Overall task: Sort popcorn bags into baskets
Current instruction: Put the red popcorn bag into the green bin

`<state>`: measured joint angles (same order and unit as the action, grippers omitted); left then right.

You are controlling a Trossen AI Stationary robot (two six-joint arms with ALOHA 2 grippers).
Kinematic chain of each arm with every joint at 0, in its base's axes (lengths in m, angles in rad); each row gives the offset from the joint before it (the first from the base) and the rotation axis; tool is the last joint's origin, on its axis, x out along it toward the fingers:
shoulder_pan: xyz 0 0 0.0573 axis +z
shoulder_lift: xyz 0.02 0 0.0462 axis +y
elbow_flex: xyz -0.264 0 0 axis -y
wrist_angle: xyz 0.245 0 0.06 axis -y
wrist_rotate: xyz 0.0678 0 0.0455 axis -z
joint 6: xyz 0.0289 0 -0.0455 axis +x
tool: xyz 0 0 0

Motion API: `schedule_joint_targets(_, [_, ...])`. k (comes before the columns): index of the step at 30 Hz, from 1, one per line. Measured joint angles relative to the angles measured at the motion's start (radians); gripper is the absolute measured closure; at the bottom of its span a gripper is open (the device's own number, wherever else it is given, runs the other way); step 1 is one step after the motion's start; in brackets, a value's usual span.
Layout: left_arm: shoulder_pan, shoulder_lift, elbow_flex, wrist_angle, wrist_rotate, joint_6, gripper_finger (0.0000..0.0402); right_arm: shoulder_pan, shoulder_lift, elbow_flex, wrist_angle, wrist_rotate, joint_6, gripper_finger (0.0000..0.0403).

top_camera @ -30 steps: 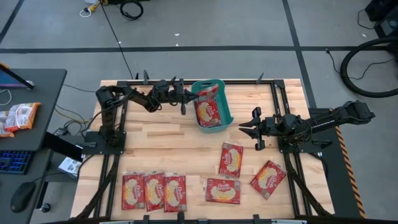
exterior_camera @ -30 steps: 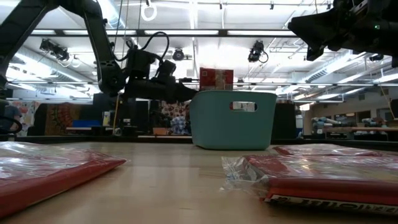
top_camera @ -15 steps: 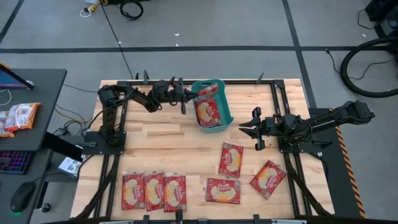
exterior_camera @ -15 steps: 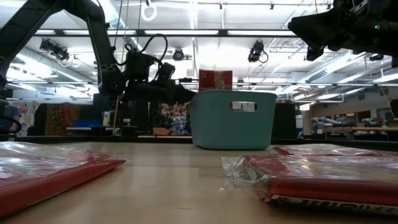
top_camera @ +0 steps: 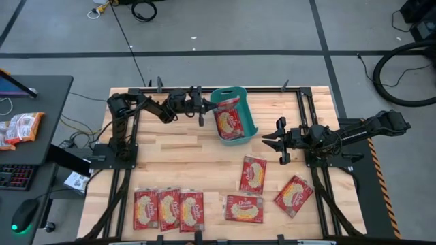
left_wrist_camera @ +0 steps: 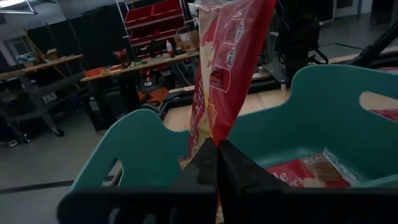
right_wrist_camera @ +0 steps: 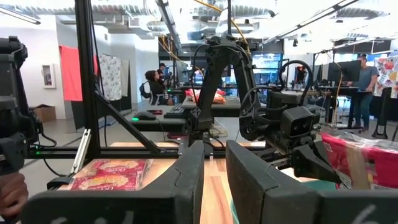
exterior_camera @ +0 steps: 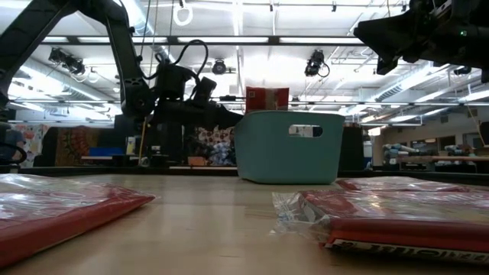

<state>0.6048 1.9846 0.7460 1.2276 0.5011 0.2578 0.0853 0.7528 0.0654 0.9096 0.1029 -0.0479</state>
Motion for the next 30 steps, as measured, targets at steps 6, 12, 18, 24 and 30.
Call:
schedule_joint_targets(6, [-0.003, -0.003, 0.002, -0.028, -0.002, 0.000, 0.0393, 0.000, 0.000, 0.000, 0.000, 0.000, -0.005, 0.0330])
schedule_joint_targets(12, [-0.019, -0.003, 0.002, -0.052, -0.011, 0.033, 0.0356, 0.000, 0.000, 0.000, 0.000, 0.000, -0.007, 0.0330])
schedule_joint_targets(18, [-0.041, -0.001, 0.000, -0.061, -0.009, 0.068, 0.0335, 0.000, 0.000, 0.000, 0.000, 0.000, -0.007, 0.0330])
schedule_joint_targets(24, [-0.043, -0.001, 0.000, -0.066, -0.010, -0.005, 0.0332, 0.000, 0.000, 0.000, 0.000, 0.000, -0.007, 0.0330])
schedule_joint_targets(30, [-0.043, -0.006, -0.001, -0.045, -0.009, -0.093, 0.0331, 0.000, 0.000, 0.000, 0.001, 0.000, 0.000, 0.0330])
